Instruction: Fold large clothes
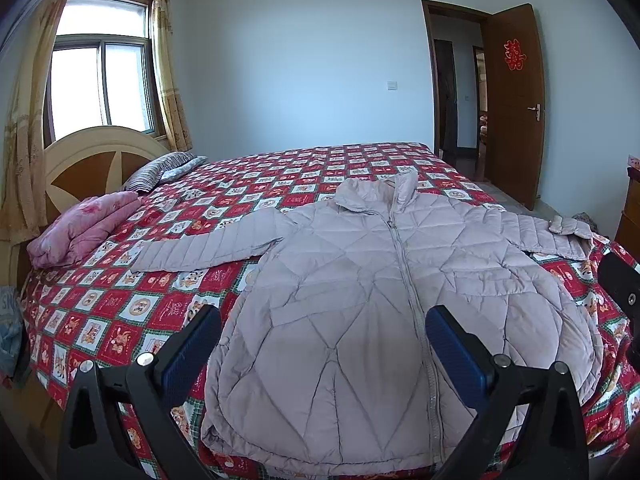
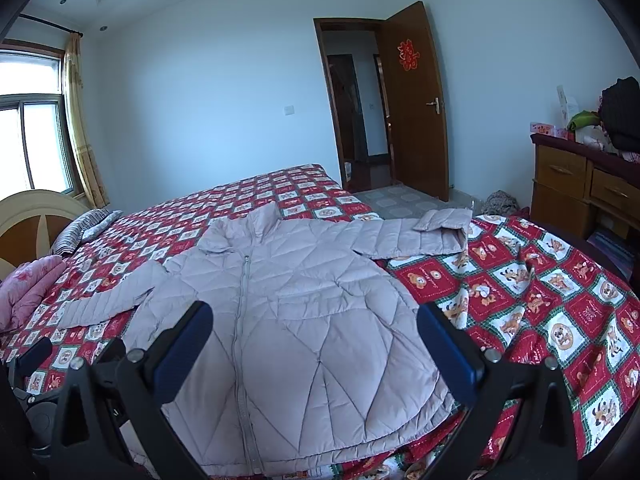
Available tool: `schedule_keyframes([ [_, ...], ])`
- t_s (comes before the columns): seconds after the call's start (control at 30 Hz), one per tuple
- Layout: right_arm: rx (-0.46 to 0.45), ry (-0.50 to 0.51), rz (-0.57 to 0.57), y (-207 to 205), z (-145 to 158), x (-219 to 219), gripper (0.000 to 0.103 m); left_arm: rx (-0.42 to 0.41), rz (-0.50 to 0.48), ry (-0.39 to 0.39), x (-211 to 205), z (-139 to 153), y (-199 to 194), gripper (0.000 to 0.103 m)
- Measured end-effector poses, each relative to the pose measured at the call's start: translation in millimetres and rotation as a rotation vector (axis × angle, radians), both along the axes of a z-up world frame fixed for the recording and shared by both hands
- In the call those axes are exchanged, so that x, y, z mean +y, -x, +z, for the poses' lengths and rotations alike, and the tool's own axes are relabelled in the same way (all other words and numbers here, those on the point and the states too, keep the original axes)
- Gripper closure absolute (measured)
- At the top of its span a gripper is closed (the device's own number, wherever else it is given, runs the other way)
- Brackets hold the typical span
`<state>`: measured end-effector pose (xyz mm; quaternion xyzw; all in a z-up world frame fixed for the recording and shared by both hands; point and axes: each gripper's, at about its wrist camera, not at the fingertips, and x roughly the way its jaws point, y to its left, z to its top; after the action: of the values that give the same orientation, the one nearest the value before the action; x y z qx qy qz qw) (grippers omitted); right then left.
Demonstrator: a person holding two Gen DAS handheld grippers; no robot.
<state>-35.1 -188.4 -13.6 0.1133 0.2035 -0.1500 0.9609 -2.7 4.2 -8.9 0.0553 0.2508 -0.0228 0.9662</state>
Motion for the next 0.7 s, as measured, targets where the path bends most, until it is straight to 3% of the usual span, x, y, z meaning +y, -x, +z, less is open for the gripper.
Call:
schedule_keyframes([
  [0.7, 0.006, -0.010, 0.010, -0.2, -1.3, 0.5, 0.000, 0.002, 0.001, 0.004, -1.9, -1.3, 0.6, 0.001],
])
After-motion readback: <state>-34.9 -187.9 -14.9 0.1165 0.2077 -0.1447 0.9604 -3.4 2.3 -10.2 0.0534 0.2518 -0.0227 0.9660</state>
